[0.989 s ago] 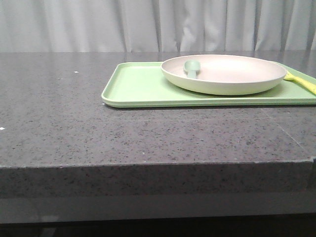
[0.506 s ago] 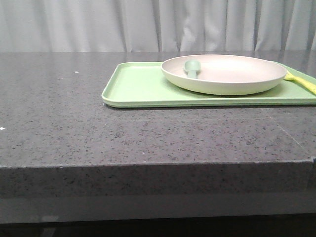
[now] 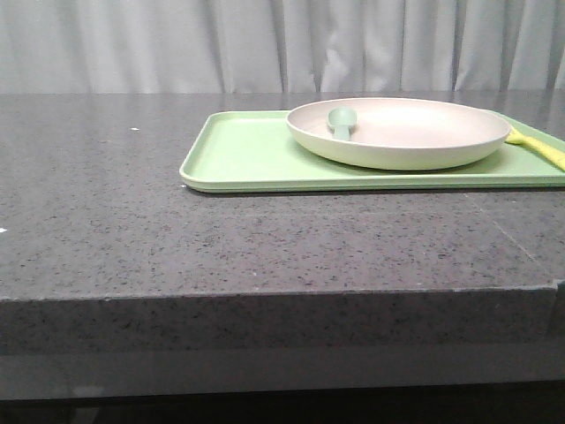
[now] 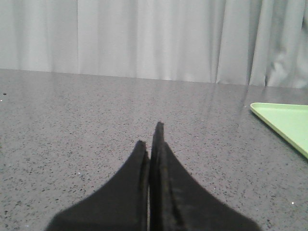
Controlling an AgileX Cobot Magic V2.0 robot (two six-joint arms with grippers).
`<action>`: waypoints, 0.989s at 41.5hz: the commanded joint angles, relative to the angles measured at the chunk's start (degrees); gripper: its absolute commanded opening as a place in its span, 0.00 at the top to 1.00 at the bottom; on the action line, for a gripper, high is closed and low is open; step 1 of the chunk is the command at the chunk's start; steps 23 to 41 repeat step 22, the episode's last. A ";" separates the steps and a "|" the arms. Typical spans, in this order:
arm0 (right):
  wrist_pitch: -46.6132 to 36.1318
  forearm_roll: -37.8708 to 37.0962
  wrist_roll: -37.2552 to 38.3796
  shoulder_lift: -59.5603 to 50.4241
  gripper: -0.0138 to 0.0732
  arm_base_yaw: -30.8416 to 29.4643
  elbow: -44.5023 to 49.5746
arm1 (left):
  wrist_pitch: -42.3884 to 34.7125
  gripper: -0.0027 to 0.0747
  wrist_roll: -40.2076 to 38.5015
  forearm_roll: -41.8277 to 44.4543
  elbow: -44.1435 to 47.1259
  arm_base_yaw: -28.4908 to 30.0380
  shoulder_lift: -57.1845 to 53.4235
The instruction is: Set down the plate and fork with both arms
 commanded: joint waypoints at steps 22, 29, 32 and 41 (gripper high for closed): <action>-5.23 -0.62 -0.14 -1.01 0.92 -2.50 -0.19 | -4.82 0.99 -0.53 0.00 0.20 -0.45 -1.18; -5.23 -0.62 -0.14 -1.01 0.92 -2.50 -0.19 | -4.82 0.99 -0.53 0.00 0.20 -0.45 -1.18; -5.23 -0.62 -0.14 -1.01 0.92 -2.50 -0.19 | -4.82 0.99 -0.53 0.00 0.20 -0.45 -1.18; -5.23 -0.62 -0.14 -1.01 0.92 -2.50 -0.19 | -4.82 0.99 -0.53 0.00 0.20 -0.45 -1.18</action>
